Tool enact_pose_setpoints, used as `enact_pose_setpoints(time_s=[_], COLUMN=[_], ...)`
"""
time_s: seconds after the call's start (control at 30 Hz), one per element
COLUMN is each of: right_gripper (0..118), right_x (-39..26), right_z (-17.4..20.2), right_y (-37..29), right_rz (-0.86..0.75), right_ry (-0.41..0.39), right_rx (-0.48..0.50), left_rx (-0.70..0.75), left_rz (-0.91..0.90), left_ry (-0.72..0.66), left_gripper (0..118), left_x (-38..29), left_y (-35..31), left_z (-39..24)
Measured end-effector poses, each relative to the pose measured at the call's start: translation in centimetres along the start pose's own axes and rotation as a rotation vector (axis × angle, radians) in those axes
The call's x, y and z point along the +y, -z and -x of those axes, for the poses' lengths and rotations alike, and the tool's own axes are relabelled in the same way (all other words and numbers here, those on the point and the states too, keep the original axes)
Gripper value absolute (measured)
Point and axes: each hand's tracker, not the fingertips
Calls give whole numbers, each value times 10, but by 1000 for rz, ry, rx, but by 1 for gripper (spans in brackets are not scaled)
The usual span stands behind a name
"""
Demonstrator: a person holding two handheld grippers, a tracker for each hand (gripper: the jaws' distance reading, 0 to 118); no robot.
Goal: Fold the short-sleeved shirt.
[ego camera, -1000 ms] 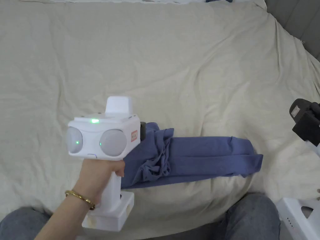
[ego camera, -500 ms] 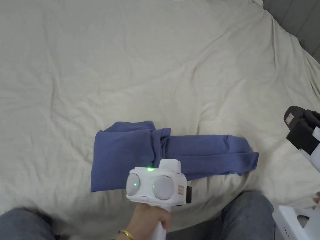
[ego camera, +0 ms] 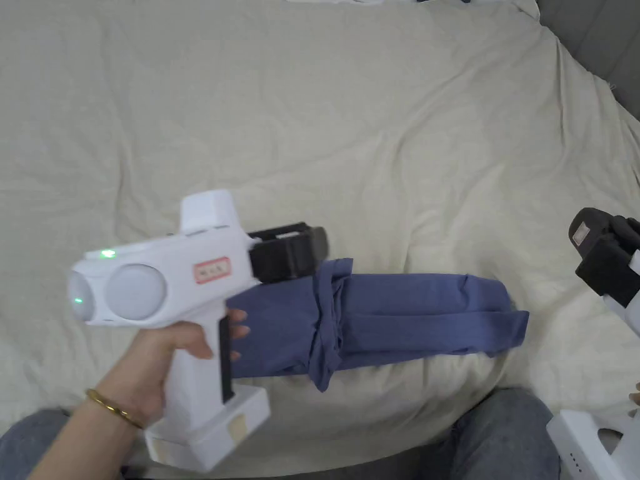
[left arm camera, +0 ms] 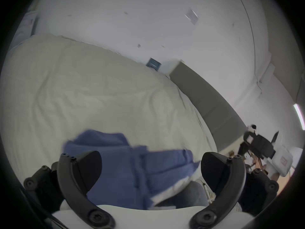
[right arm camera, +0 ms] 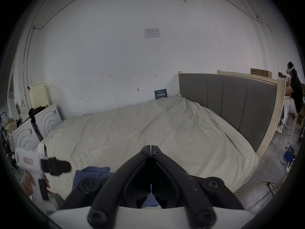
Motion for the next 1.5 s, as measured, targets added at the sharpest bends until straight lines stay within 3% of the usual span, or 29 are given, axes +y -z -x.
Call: enact_pose_setpoints(time_s=[0.17,0.33,0.43,0.5,0.6,0.73,0.77,0.8,0.83,0.87,0.93,0.97,1.1,1.27,1.4,1.5], right_gripper=[2,2,2,2,2,2,2,2,2,2,2,2,2,2,2,2], right_x=[-1,-1,-1,-1,-1,-1,-2,-2,-3,-3,-4,-4,-6,-6,-7,-8], right_z=[8,19,22,25,27,31,31,32,32,31,31,32,33,32,33,35], right_y=[8,15,21,23,25,25,24,23,22,22,23,22,21,19,22,27], right_rz=[21,44,69,76,89,108,110,111,113,115,120,123,129,121,116,114], right_ry=[-9,-26,-16,-18,-24,-45,-50,-53,-57,-57,-54,-56,-61,-54,-68,-50], right_rx=[16,28,42,37,37,38,37,36,36,37,37,37,42,59,65,99], left_rx=[66,-40,-106,-193,-343,-321,-316,-295,-227,-149,-20,-155,21,182,435,671], left_rz=[83,191,214,137,206,229,227,226,211,206,278,236,300,199,158,105], left_ry=[-188,-427,-481,-495,-632,-594,-597,-597,-593,-567,-562,-608,-645,-480,-500,-336], left_gripper=[118,118,118,118,118,118,111,89,53,24,24,23,22,22,22,22], left_x=[2,-28,-49,-53,-57,-58,-56,-53,-52,-51,-54,-54,-35,-9,14,28], left_y=[-7,3,14,14,31,50,50,50,45,47,53,53,53,21,-33,-72], left_z=[86,147,153,149,149,139,137,136,136,137,140,145,128,114,135,132])
